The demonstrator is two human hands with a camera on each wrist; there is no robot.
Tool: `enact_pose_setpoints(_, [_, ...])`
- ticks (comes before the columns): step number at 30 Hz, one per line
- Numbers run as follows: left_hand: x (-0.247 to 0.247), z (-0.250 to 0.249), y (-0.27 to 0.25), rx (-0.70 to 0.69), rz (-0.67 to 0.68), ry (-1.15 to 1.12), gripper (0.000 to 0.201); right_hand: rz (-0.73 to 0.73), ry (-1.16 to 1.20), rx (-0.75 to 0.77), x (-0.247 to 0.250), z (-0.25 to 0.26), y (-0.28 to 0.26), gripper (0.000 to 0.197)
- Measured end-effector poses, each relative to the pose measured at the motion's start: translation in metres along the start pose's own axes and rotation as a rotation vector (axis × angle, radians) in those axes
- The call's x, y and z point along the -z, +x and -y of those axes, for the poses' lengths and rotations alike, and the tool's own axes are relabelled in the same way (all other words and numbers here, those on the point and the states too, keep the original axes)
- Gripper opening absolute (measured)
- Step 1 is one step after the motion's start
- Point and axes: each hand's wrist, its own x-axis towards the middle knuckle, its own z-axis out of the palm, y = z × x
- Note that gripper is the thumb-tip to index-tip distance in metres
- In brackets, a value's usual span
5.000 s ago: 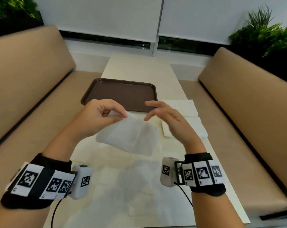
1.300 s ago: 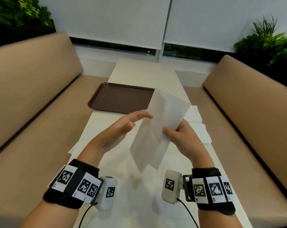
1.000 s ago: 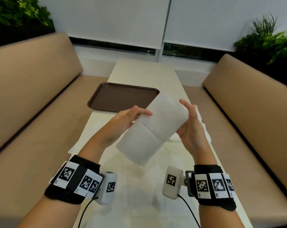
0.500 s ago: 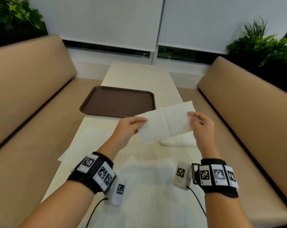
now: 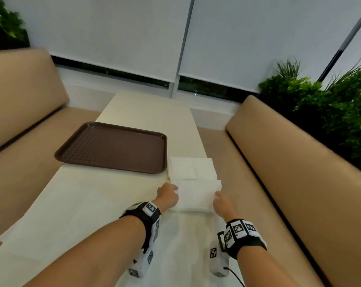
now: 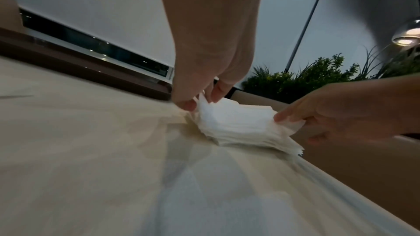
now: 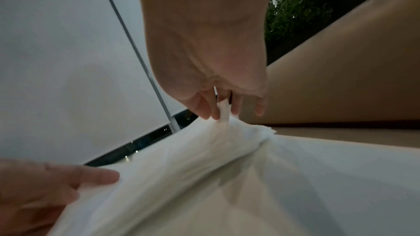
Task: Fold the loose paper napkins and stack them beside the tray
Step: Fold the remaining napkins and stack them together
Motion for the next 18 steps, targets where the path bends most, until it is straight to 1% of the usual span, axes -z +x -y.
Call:
enact_pose_setpoints(1, [-0.002,-0.002,-0.002,0.030,0.026,0.096,0.042,-0.073,-0.076,0.074,-0.007,-0.012,0.011,0.020])
enact_pose_setpoints(2, [-0.003,-0.003,-0.005,0.063,0.055,0.191,0.041,0.030,-0.158,0.039,-0.008,-0.017,0.019,0.017])
enact_pose_setpoints(3, [-0.004,-0.003,-0.007,0.071,0.068,0.265,0.042,0.102,-0.270,0.080,-0.011,-0.028,0.032,0.032])
enact_pose_setpoints(4, [-0.005,-0.001,-0.008,0.053,0.072,0.312,0.043,-0.070,-0.345,0.106,-0.017,-0.041,0.048,0.042])
enact_pose_setpoints(5, [-0.004,0.000,-0.010,0.034,0.075,0.324,0.044,-0.088,-0.355,0.052,-0.016,-0.029,0.041,0.042])
enact_pose_setpoints(6, [-0.002,0.000,-0.013,0.012,0.080,0.314,0.045,0.011,-0.365,-0.044,-0.010,-0.015,0.028,0.031])
enact_pose_setpoints(7, [0.004,-0.001,-0.018,-0.012,0.083,0.289,0.045,0.130,-0.369,-0.033,-0.004,0.000,0.012,0.028])
enact_pose_setpoints(8, [0.013,-0.001,-0.025,-0.034,0.075,0.247,0.044,0.061,-0.435,0.016,-0.004,0.006,0.002,0.024])
enact_pose_setpoints(9, [0.025,0.000,-0.032,-0.059,0.063,0.188,0.043,-0.058,-0.400,0.062,0.002,0.023,-0.007,0.032])
enact_pose_setpoints(10, [0.038,0.004,-0.040,-0.095,0.056,0.119,0.040,-0.137,-0.342,0.060,0.004,0.036,-0.009,0.040])
enact_pose_setpoints(11, [0.054,0.009,-0.052,-0.129,0.058,0.040,0.037,-0.193,-0.287,0.078,0.000,0.051,-0.011,0.042])
enact_pose_setpoints(12, [0.071,0.017,-0.067,-0.159,0.068,-0.036,0.032,-0.211,-0.277,0.138,-0.006,0.068,-0.012,0.042])
enact_pose_setpoints(13, [0.089,0.028,-0.083,-0.188,0.074,-0.099,0.027,-0.182,-0.231,0.214,-0.016,0.083,-0.016,0.040])
enact_pose_setpoints(14, [0.107,0.043,-0.102,-0.210,0.073,-0.137,0.023,-0.120,-0.231,0.296,-0.030,0.101,-0.016,0.039])
enact_pose_setpoints(15, [0.125,0.058,-0.121,-0.214,0.054,-0.165,0.022,-0.028,-0.211,0.374,-0.043,0.121,-0.023,0.038])
enact_pose_setpoints(17, [0.156,0.095,-0.161,-0.173,-0.027,-0.222,0.021,0.180,-0.234,0.511,-0.082,0.155,-0.032,0.037])
enact_pose_setpoints(18, [0.168,0.115,-0.182,-0.141,-0.080,-0.256,0.022,0.261,-0.251,0.551,-0.102,0.170,-0.038,0.039])
